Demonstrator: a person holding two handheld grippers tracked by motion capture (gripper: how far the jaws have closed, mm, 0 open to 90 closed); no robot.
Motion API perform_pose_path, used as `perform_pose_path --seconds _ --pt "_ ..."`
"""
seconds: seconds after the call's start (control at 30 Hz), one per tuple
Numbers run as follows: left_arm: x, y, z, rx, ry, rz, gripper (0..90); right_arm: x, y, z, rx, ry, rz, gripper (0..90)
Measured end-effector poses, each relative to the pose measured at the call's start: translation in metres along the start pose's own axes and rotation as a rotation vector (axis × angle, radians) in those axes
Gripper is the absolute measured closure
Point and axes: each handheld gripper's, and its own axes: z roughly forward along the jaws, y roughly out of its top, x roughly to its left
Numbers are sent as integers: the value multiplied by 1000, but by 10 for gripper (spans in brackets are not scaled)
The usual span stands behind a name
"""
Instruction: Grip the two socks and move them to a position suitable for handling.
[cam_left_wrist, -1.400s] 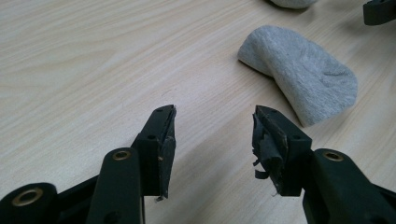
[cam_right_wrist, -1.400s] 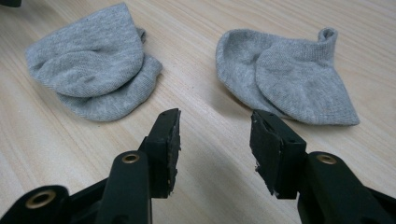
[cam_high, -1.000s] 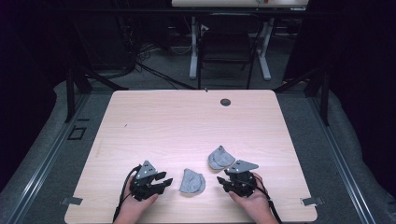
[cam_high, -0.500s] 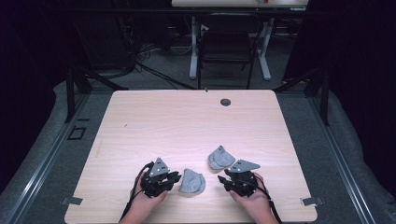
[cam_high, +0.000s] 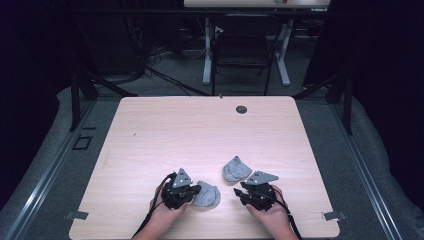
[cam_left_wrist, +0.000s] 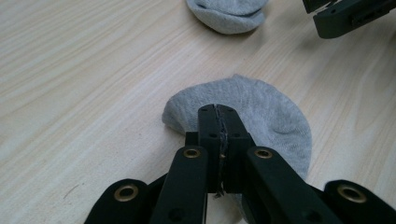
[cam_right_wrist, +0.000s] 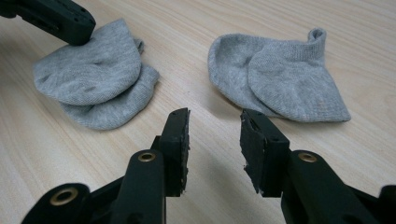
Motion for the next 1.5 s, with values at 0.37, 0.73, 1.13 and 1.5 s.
perform_pose_path --seconds 0.37,0.73,1.13,1.5 --pt "-6 -6 8 34 -18 12 881 0 0 1 4 3 -1 620" --pt "-8 -9 5 55 -40 23 871 1 0 1 -1 4 4 616" --pt "-15 -18 -4 65 -59 28 874 1 0 1 -1 3 3 612" --pt "-15 -24 -10 67 -81 29 879 2 0 1 -7 0 4 613"
